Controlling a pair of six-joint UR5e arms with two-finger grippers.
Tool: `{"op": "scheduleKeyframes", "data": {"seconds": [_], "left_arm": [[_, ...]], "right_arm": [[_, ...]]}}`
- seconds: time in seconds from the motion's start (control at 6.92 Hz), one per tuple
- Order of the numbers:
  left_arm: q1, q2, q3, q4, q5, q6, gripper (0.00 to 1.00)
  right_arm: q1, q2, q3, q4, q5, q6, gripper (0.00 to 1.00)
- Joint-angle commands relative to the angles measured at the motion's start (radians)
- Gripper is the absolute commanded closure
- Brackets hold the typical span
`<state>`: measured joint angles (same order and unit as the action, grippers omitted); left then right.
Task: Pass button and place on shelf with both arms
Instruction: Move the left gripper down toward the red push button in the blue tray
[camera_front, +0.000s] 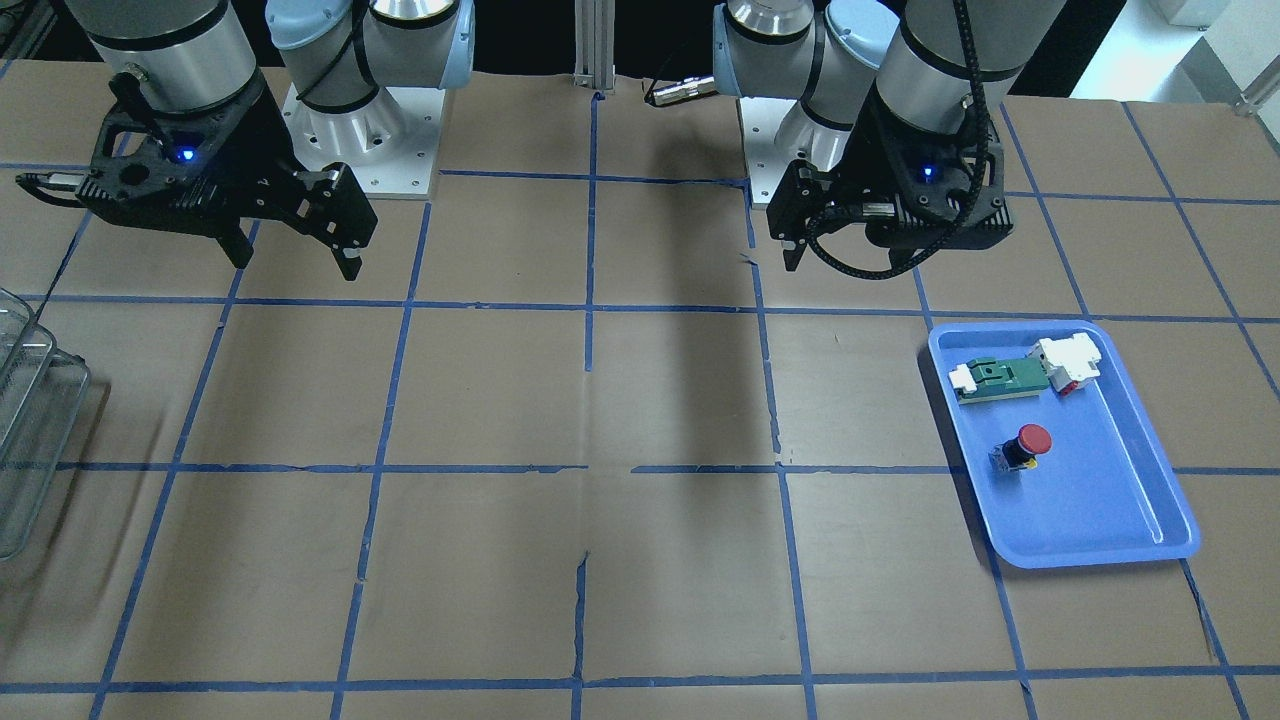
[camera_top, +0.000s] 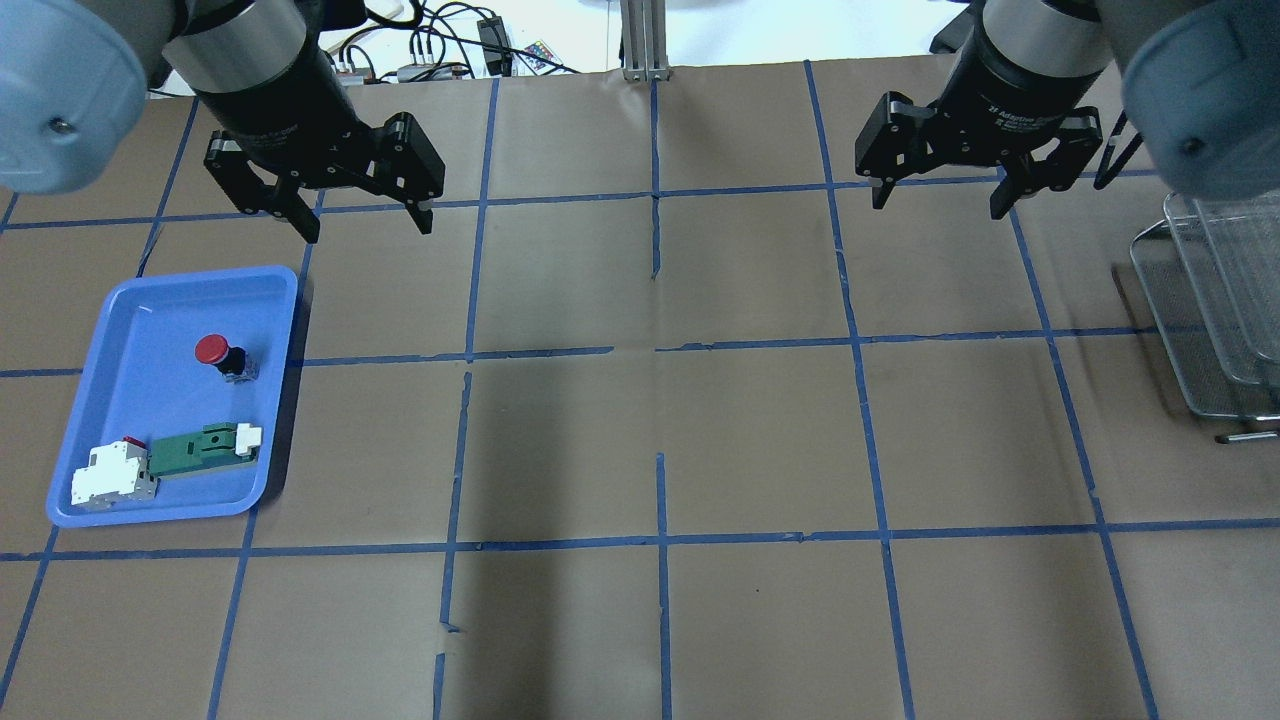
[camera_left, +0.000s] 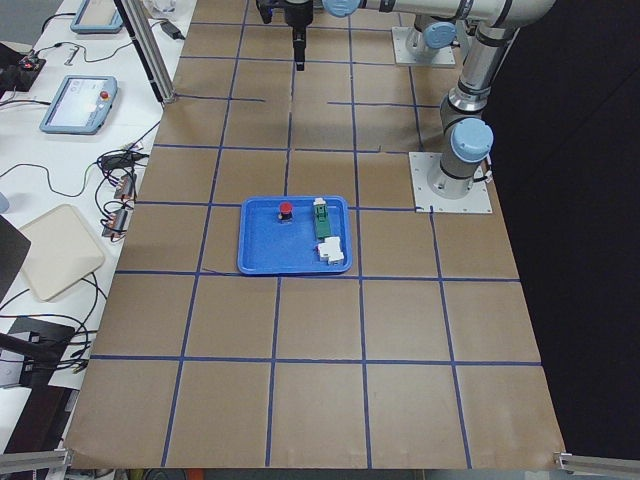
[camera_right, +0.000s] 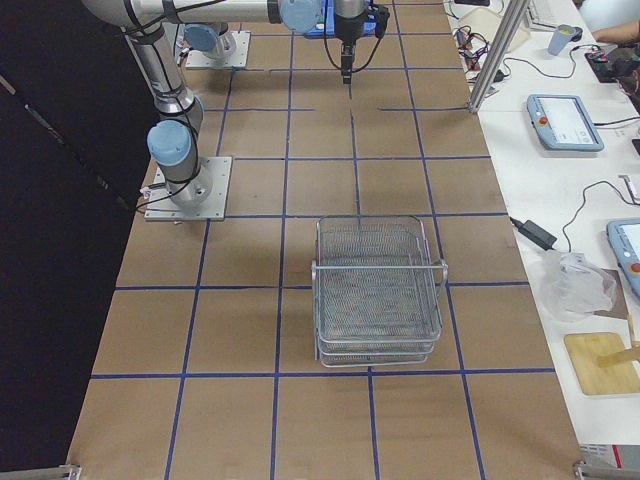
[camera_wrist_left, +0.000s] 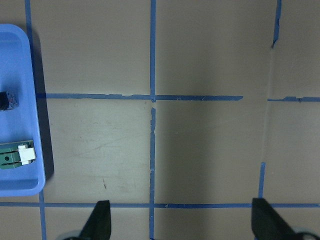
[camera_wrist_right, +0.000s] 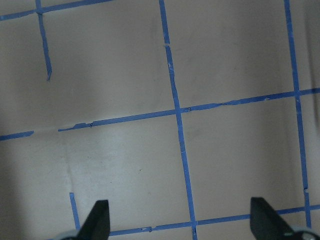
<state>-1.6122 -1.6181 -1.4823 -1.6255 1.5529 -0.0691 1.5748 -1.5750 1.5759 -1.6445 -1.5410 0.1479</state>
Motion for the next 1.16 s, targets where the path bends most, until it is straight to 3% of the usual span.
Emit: {"op": "scheduleKeyframes", "data": {"seconds": [0.0,0.43,1.01], "left_arm": [[0.001,0.001,-0.001,0.003,0.003,0.003,0.00],[0.145,-0.023,-0.031,0.010,0.004,0.107,0.00],[0.435,-0.058,-0.362,0.472,0.000,0.502,0.00]], "right_arm": [[-0.001,0.003,0.000,-0.001,-0.023,0.002,0.00],[-0.001,0.001,0.001,0.002,-0.033,0.002,0.00],[0.001,0.000,0.001,0.003,-0.034,-0.005,0.00]]}}
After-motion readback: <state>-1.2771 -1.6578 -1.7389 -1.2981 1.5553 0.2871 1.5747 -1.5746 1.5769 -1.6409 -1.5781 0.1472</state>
